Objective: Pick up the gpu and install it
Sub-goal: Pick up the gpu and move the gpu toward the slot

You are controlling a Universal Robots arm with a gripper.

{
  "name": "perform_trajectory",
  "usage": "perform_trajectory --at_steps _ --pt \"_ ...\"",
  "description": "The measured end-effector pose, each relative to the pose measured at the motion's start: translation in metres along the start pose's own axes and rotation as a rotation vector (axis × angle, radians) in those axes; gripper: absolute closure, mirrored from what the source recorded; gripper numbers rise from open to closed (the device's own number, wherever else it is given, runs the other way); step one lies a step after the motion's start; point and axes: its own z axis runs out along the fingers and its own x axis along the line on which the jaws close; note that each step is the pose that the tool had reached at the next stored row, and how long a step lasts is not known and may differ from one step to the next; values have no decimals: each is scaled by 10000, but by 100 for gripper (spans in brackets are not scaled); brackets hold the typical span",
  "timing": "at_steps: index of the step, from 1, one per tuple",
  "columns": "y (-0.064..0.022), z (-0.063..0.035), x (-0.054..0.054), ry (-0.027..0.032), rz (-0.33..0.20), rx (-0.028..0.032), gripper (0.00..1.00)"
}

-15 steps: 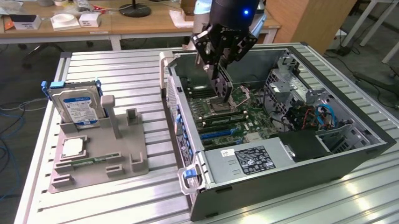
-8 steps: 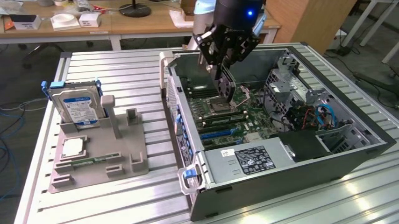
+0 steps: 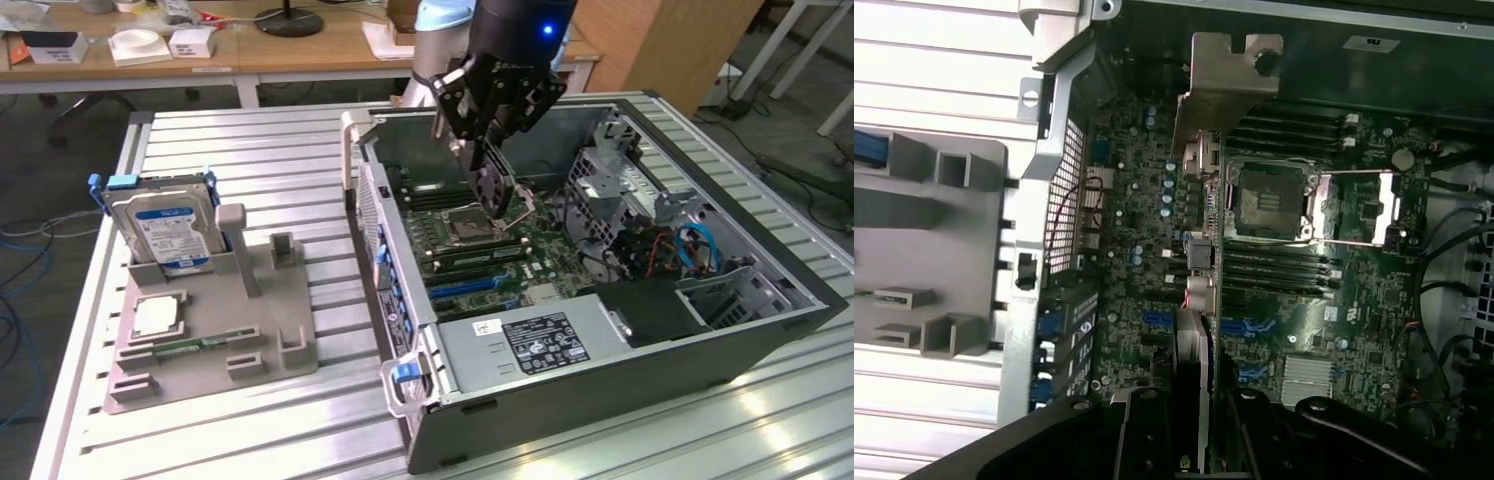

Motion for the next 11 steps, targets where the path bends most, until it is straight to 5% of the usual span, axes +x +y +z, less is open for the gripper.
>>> perform_trajectory --at_steps 11 --pt "-13 10 -148 3 -53 2 73"
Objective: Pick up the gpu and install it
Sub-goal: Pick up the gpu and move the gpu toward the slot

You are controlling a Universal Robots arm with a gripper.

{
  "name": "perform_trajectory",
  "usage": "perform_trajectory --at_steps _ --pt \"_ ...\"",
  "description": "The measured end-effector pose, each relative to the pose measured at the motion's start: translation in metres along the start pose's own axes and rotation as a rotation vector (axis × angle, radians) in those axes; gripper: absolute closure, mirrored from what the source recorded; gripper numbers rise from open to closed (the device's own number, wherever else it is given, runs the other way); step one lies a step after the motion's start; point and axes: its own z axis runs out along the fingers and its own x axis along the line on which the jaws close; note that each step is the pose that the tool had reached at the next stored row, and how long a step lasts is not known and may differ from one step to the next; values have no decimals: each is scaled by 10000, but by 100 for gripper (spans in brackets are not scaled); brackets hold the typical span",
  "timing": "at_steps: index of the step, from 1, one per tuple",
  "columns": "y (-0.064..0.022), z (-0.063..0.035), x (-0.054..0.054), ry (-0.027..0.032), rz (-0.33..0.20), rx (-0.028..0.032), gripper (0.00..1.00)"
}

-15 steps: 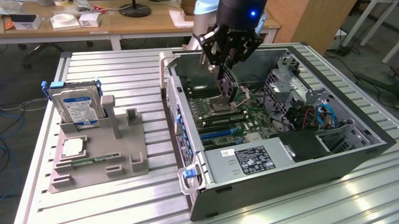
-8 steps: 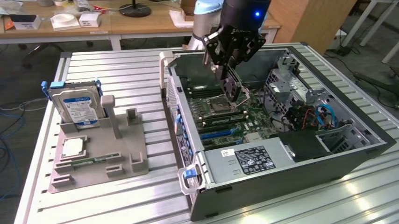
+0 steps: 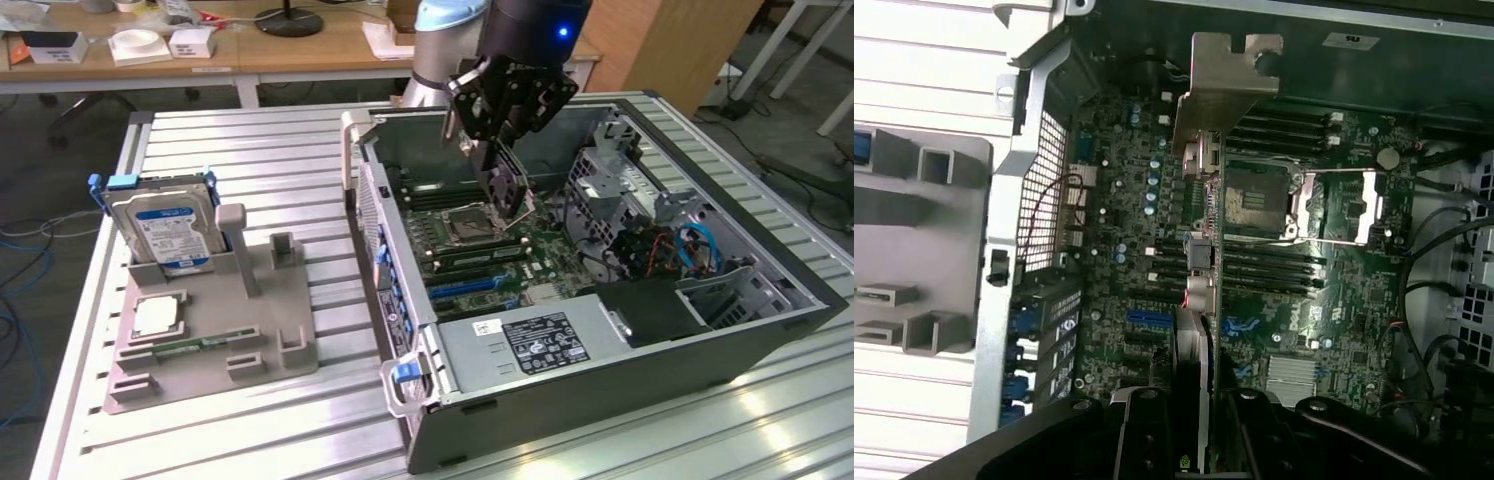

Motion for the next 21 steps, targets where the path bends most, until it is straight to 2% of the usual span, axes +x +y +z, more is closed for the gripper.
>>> perform_trajectory --at_steps 21 --pt "-38 21 -404 5 -98 2 73"
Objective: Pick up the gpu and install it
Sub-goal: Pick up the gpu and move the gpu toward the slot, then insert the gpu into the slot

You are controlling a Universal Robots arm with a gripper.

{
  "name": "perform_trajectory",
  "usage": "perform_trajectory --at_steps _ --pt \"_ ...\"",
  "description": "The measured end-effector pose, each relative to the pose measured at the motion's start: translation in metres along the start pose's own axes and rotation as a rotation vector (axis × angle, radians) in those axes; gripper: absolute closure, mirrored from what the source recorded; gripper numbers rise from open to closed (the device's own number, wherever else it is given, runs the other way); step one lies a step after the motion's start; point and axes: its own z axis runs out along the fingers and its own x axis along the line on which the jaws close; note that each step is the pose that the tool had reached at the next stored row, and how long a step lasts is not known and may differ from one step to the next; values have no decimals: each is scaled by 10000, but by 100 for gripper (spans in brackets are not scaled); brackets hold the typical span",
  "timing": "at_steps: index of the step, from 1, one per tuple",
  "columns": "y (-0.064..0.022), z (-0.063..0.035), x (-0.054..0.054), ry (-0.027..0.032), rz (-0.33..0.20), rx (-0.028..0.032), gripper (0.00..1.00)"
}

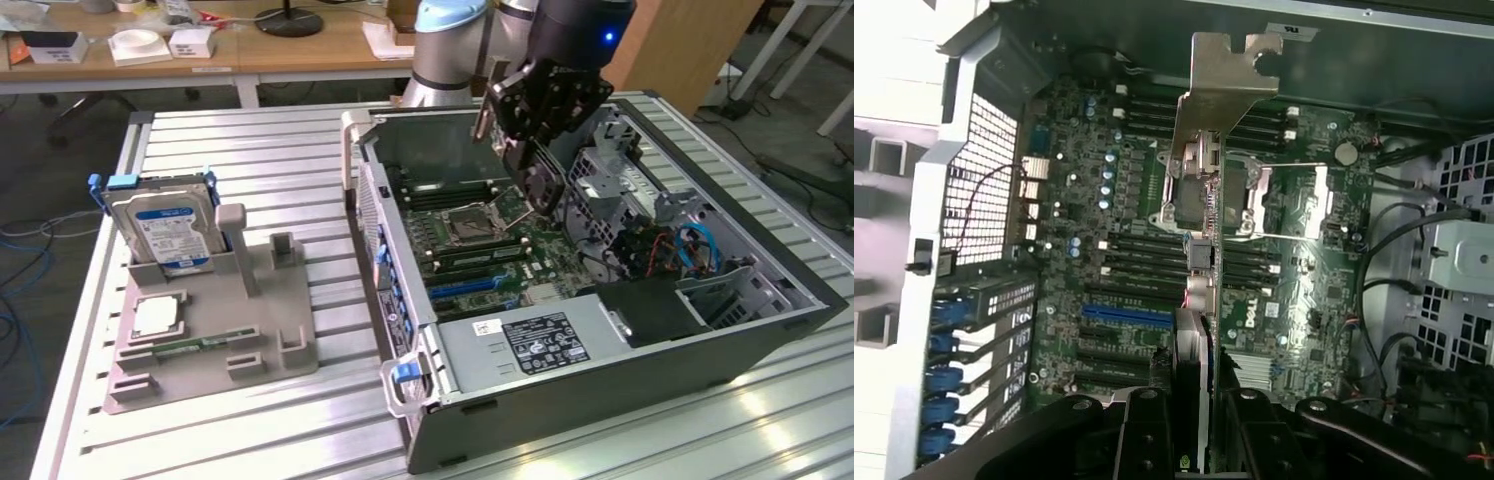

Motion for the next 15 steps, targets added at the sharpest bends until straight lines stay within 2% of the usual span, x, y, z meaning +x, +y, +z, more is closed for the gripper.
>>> perform_trajectory --at_steps 8,15 --pt "-14 8 -136 0 -1 0 73" --pt "-17 12 -158 1 0 5 73"
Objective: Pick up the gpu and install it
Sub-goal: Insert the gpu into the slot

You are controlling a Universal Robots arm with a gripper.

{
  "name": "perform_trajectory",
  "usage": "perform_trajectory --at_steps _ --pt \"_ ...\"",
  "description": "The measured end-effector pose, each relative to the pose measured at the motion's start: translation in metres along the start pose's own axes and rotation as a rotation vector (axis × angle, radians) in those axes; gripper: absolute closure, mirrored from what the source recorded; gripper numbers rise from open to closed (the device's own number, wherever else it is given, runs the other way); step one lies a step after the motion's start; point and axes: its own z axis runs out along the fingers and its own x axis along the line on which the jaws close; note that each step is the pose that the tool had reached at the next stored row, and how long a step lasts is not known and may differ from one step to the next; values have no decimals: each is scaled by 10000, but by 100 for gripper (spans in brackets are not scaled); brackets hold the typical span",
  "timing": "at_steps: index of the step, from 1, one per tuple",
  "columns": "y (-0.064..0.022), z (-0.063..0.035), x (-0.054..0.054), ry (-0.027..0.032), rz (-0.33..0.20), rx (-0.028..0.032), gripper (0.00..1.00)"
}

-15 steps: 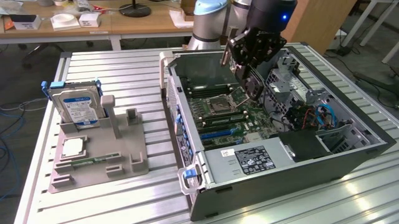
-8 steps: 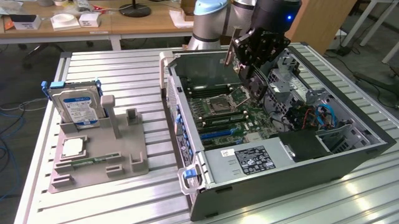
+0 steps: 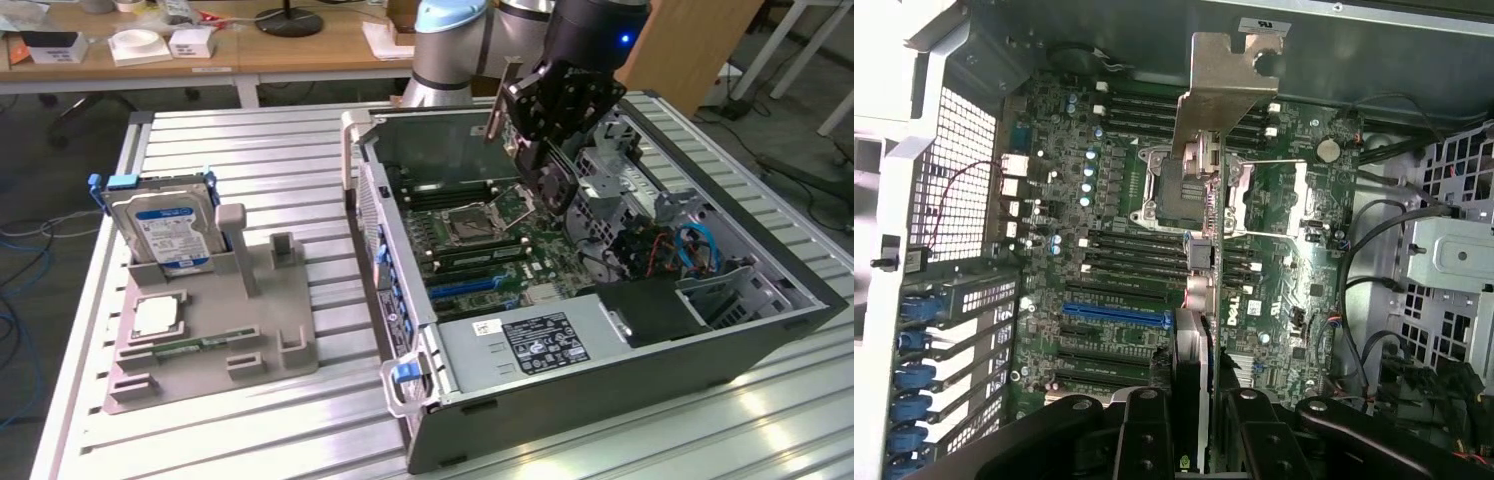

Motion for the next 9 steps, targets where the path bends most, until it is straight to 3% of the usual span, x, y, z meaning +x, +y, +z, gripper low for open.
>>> perform_trajectory --at_steps 9 --pt "1 1 -1 -1 -20 -9 73"
